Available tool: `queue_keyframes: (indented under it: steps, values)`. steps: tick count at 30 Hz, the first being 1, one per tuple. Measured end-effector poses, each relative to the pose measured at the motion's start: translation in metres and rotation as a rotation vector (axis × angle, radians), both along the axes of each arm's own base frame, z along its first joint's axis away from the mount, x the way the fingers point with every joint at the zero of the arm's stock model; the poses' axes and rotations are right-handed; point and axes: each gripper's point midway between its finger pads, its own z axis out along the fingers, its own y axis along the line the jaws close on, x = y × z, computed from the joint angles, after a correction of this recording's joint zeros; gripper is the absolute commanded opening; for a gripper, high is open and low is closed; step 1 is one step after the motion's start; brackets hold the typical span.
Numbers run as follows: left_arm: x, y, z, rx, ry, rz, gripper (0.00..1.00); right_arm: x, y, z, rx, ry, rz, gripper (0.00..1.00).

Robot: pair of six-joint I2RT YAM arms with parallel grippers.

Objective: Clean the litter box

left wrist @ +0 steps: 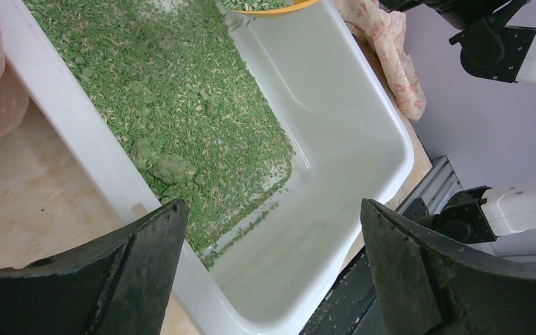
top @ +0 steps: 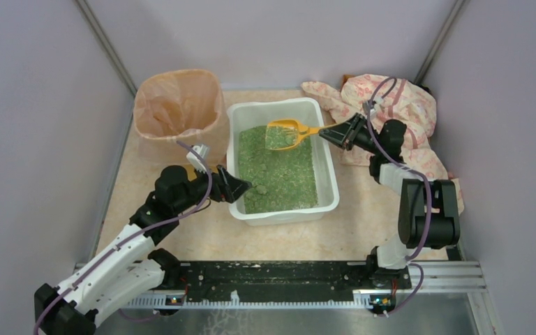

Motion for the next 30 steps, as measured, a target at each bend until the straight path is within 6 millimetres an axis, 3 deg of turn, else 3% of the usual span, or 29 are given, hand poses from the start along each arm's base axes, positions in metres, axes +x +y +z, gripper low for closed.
queue_keyframes:
  steps: [4, 10, 15, 21, 27, 30]
  values:
    - [0.000, -0.001, -0.003, 0.005, 0.011, -0.005, 0.99, -0.002, 0.000, 0.002, 0.007, -0.013, 0.002, 0.00]
    - [0.002, -0.003, 0.000, -0.004, 0.003, -0.007, 0.99, -0.010, 0.015, -0.001, 0.018, -0.005, 0.056, 0.00]
    - [0.001, -0.003, 0.000, -0.006, 0.002, -0.006, 0.99, -0.002, -0.009, -0.003, 0.093, -0.006, -0.007, 0.00]
    - [0.002, -0.003, 0.000, -0.005, 0.004, -0.007, 0.99, -0.007, 0.010, -0.013, 0.187, 0.056, 0.066, 0.00]
    - [0.001, -0.002, 0.007, -0.012, -0.009, -0.003, 0.99, -0.003, -0.014, -0.008, 0.215, 0.036, 0.006, 0.00]
    - [0.001, -0.002, 0.007, -0.013, -0.010, -0.003, 0.99, -0.005, 0.000, -0.013, 0.200, 0.048, 0.027, 0.00]
